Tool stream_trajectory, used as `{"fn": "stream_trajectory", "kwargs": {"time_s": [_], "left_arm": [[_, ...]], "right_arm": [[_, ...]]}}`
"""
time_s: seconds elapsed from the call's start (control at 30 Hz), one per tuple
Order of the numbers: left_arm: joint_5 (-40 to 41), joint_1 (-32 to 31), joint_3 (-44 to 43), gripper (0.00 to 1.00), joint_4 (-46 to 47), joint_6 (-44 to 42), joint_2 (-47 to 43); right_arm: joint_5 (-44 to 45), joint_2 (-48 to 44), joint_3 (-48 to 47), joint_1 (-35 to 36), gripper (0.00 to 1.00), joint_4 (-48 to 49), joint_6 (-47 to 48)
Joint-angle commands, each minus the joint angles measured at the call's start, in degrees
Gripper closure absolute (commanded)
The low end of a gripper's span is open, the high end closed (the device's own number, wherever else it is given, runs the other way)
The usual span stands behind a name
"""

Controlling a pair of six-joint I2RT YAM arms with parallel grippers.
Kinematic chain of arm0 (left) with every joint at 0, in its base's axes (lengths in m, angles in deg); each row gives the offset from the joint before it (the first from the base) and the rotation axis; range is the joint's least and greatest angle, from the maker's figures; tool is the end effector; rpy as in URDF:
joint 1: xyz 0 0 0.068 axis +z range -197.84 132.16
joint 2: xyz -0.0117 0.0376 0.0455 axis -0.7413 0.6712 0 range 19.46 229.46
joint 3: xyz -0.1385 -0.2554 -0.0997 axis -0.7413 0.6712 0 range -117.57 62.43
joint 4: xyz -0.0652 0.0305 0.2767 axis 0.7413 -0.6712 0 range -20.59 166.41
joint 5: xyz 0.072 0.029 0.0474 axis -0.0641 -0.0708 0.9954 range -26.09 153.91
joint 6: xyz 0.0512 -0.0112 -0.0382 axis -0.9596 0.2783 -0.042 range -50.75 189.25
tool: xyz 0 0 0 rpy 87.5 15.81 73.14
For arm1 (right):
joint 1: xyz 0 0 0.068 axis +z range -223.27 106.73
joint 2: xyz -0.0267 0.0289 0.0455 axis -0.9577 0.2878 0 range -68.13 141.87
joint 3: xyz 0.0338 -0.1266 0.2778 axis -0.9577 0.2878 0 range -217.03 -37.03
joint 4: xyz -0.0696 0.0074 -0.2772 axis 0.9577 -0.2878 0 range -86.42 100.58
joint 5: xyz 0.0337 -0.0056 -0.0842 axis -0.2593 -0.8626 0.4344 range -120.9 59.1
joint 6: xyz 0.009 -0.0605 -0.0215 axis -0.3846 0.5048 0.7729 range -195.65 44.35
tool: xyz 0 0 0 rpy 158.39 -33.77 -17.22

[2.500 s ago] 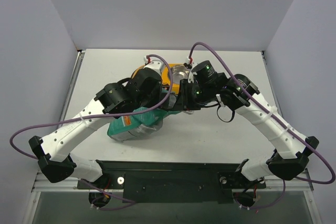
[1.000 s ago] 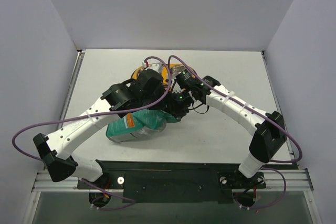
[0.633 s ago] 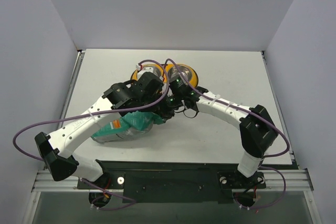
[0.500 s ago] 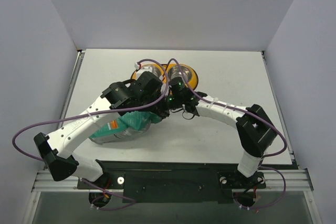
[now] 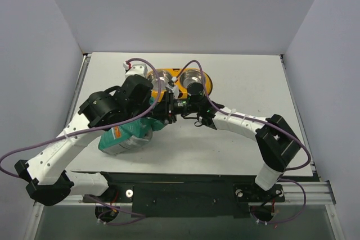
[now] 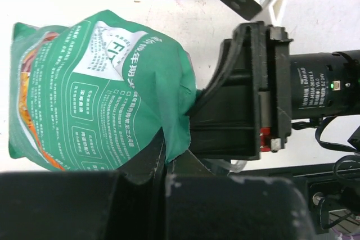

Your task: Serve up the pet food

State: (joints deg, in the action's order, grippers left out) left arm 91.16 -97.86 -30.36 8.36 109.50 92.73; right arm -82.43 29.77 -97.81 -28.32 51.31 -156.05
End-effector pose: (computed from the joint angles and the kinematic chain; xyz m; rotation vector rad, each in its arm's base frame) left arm 0.1772 -0.1751 0.4581 -0.0144 2.3100 -0.2240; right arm 0.2683 0.3238 0.3009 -0.3504 2.0986 2.2098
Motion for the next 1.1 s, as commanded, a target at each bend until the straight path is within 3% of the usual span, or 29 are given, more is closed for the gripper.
{"fn": "stream_trajectory", "kwargs": {"time_s": [0.0,0.1,0.17,0.23,0.47,0.57,0.67,1.07], "left_arm": [[-1.2,2.1,-5.5,1.0,14.3,0.5,-7.7],[-2.8,5.0,-5.5,1.0,14.1,-1.4,-8.2],[-3.7,6.4,-5.4,1.0,13.3,-1.8,-8.4],[-4.1,7.0,-4.6,1.0,13.6,-2.0,-8.8],[-3.2,7.0,-2.4,1.0,14.9,-1.2,-10.6],[-2.6,7.2,-1.8,1.0,15.1,-1.7,-10.9],[-1.4,7.3,-1.4,1.0,15.1,-1.8,-11.1],[4.8,7.4,0.0,1.0,15.9,-4.4,-13.3]], "right_arm": [[-0.1,-4.6,0.7,-1.0,1.0,16.7,-0.6],[-0.1,-10.1,1.8,-1.1,1.0,11.8,3.6],[0.9,-13.2,-0.3,-1.0,1.0,-5.1,11.4],[0.6,-12.8,-3.0,-0.4,1.0,-7.8,12.8],[1.1,-16.4,0.9,-1.9,1.0,-1.8,6.1],[2.4,-15.6,-1.0,-0.2,1.0,-4.6,7.5],[2.5,-14.5,-0.8,-0.4,1.0,1.2,2.6],[1.8,-21.2,4.1,-2.0,1.0,-1.8,2.8]]}}
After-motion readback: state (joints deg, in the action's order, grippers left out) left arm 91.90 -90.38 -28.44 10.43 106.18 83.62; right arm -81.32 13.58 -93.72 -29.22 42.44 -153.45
